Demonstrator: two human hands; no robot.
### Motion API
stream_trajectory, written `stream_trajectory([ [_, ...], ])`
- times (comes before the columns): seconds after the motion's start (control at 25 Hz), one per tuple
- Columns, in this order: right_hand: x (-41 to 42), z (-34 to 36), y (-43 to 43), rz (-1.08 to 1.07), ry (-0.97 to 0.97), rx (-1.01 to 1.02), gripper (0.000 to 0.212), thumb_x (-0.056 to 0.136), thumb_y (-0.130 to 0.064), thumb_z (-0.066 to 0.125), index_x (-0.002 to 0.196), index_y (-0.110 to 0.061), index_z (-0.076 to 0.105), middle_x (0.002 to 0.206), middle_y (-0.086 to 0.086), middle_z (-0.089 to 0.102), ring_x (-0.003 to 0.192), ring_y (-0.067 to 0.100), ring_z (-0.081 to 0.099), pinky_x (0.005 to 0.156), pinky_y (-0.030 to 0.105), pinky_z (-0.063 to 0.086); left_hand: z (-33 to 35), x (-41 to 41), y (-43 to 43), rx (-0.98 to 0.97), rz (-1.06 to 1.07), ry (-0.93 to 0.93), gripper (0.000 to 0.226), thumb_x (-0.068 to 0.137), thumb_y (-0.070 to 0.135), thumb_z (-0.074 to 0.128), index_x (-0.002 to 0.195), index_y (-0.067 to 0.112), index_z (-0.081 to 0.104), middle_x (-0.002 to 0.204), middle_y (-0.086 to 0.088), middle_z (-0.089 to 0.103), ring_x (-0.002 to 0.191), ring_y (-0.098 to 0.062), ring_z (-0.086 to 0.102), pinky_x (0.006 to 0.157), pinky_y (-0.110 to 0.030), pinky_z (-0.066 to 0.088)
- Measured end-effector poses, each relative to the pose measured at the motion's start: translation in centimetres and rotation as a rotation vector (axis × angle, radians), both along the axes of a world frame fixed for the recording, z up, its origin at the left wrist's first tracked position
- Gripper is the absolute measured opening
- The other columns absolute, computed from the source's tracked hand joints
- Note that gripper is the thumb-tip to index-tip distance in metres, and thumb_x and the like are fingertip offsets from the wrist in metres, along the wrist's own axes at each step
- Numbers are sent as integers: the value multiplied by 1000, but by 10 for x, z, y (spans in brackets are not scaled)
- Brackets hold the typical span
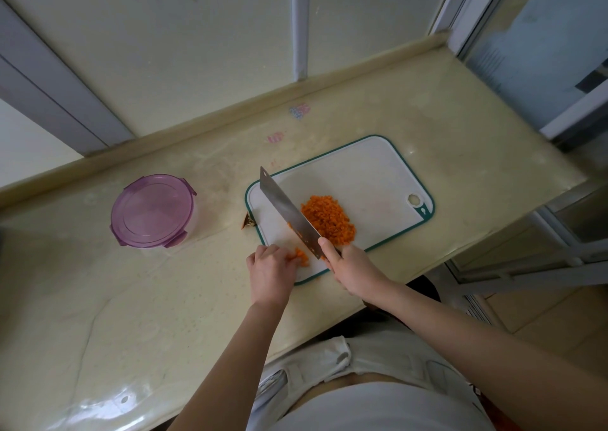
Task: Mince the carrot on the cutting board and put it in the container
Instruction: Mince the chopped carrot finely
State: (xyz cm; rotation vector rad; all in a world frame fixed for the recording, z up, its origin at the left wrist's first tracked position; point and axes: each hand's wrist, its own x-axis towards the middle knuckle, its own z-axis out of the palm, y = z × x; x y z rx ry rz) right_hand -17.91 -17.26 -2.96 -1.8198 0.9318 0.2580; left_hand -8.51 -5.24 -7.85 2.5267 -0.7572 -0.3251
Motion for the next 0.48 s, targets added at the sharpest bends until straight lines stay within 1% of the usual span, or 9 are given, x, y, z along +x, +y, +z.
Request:
stream_trajectory([
  [0.08, -3, 1, 4, -13, 5, 8, 57, 98, -51, 35, 56, -13, 39, 52, 1, 40, 40, 10, 35, 44, 21, 26, 1, 1, 0, -8, -2, 10, 9, 82, 24, 68, 80, 17, 74, 80, -2, 68, 87, -25, 52, 77, -28, 24],
  [0.16, -6, 3, 7, -13, 4, 4, 56, 98, -50, 36, 55, -14, 37, 49, -1, 38, 35, 5, 33, 42, 18, 26, 1, 0, 2, -18, -11, 21, 9, 83, 20, 66, 81, 16, 74, 80, -3, 68, 87, -26, 53, 77, -30, 26],
  [0.24, -8, 3, 10, -3, -6, 8, 55, 98, -49, 36, 55, -15, 36, 48, -2, 36, 31, 5, 32, 43, 19, 26, -1, -1, 3, -48, -2, 28, 7, 82, 14, 67, 83, 14, 74, 80, -5, 67, 84, -28, 54, 76, -32, 29],
  [0.32, -10, -1, 12, 4, 11, 7, 56, 98, -52, 35, 57, -13, 37, 49, 0, 36, 35, 6, 33, 47, 24, 29, -1, -2, 3, -54, 11, 40, 8, 81, 13, 67, 84, 12, 74, 81, -7, 65, 85, -29, 53, 77, -33, 30],
  [0.4, -11, -4, 15, 17, 42, -14, 59, 97, -54, 34, 58, -9, 39, 50, 3, 39, 43, 14, 38, 52, 29, 35, 0, -2, 2, -33, 3, 45, 9, 82, 15, 67, 85, 14, 75, 82, -6, 63, 87, -28, 51, 76, -32, 29],
  [0.48, -10, -4, 17, 45, 56, -55, 62, 97, -53, 32, 55, -7, 37, 49, 4, 40, 45, 17, 41, 56, 30, 39, 0, -2, 1, -17, -4, 33, 9, 83, 16, 66, 84, 15, 75, 83, -5, 62, 87, -27, 50, 75, -30, 27],
])
